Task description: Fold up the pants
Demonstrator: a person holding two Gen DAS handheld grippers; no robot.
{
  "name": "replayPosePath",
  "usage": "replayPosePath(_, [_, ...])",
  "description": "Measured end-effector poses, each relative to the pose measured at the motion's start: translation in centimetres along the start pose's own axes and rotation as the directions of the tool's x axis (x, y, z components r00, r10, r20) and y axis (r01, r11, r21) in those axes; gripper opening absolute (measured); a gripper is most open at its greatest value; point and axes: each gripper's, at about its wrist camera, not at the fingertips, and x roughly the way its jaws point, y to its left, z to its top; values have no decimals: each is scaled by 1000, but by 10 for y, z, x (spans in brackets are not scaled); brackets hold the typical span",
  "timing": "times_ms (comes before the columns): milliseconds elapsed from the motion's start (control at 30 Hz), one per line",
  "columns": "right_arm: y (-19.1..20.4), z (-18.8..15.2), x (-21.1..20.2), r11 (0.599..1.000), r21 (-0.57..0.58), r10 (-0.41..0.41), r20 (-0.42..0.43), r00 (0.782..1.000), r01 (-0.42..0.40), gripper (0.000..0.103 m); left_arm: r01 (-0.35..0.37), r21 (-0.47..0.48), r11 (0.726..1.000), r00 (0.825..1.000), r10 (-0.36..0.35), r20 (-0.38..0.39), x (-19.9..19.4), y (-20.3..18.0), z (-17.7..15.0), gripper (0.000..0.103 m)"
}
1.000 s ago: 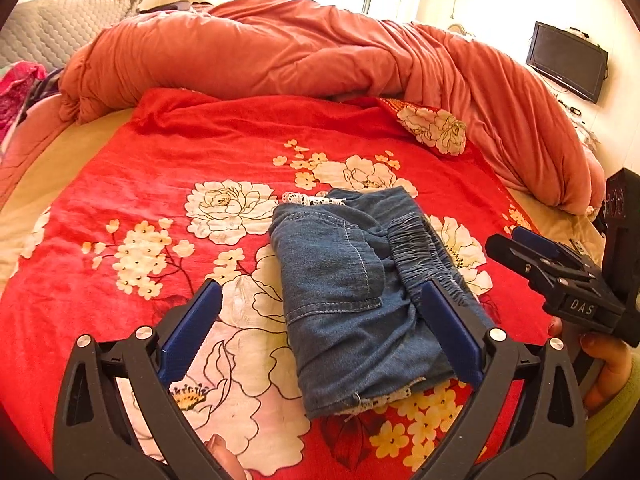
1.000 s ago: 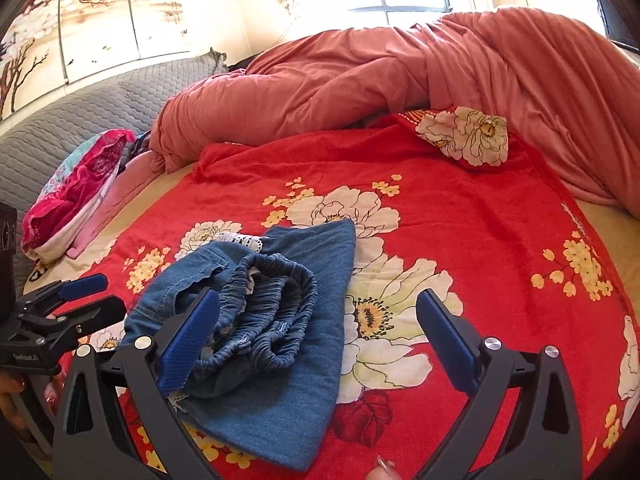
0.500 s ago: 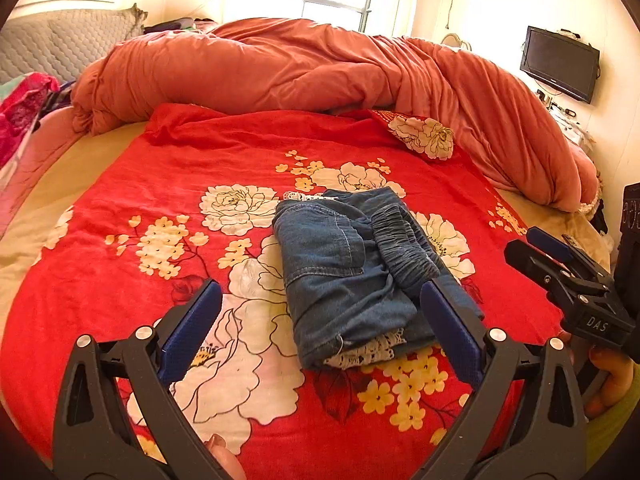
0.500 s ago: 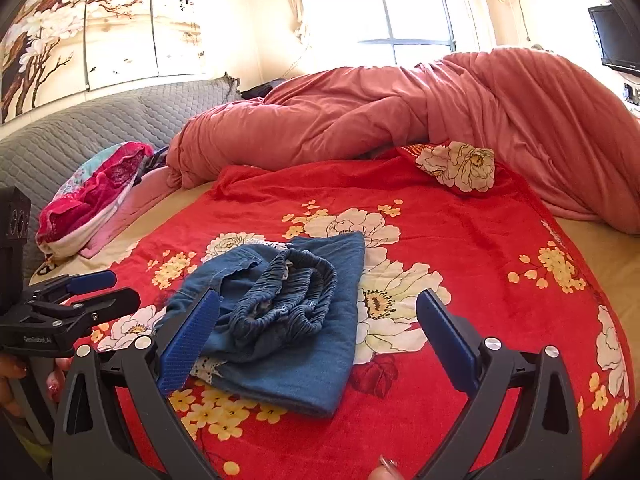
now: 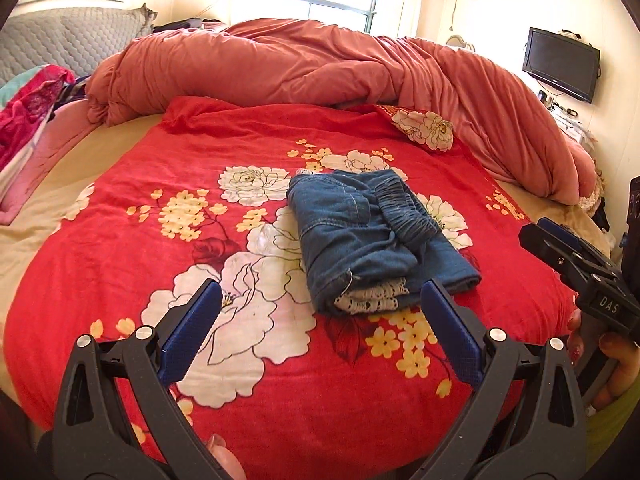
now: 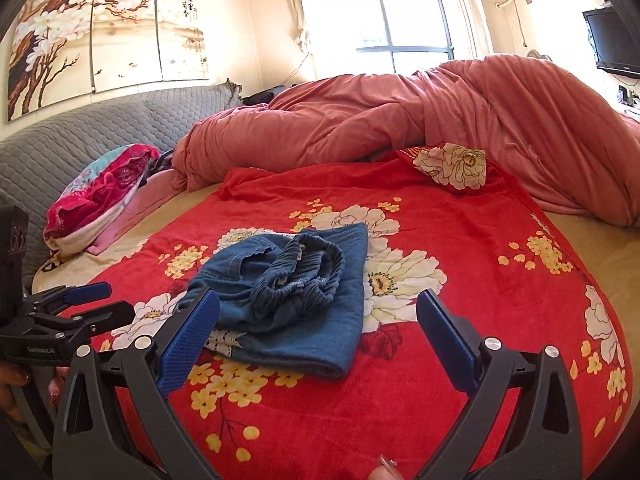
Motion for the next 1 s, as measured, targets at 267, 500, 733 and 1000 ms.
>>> replayPosePath(267, [8,-10,-20,999,-36,-31,36,999,33,98,1,-8,1000,1000,-1,-3,-5,1,-8,93])
replayPosePath(500, [14,-24,-26,997,-52,-57,-13,998,56,98,12,-6,1000,1000,-12,-28,-9,-3,-20,93])
replayPosePath(733, [12,-41,-17,993,-12,-117,-128,985,116,98,12,1,1000,996,-12,-85,-5,-7,-35,93])
replayPosePath(1000, [11,-51,-18,989,-15,-146,-147,978,145,98,7,5,1000,992,-7,-124,2,-10,-49,93])
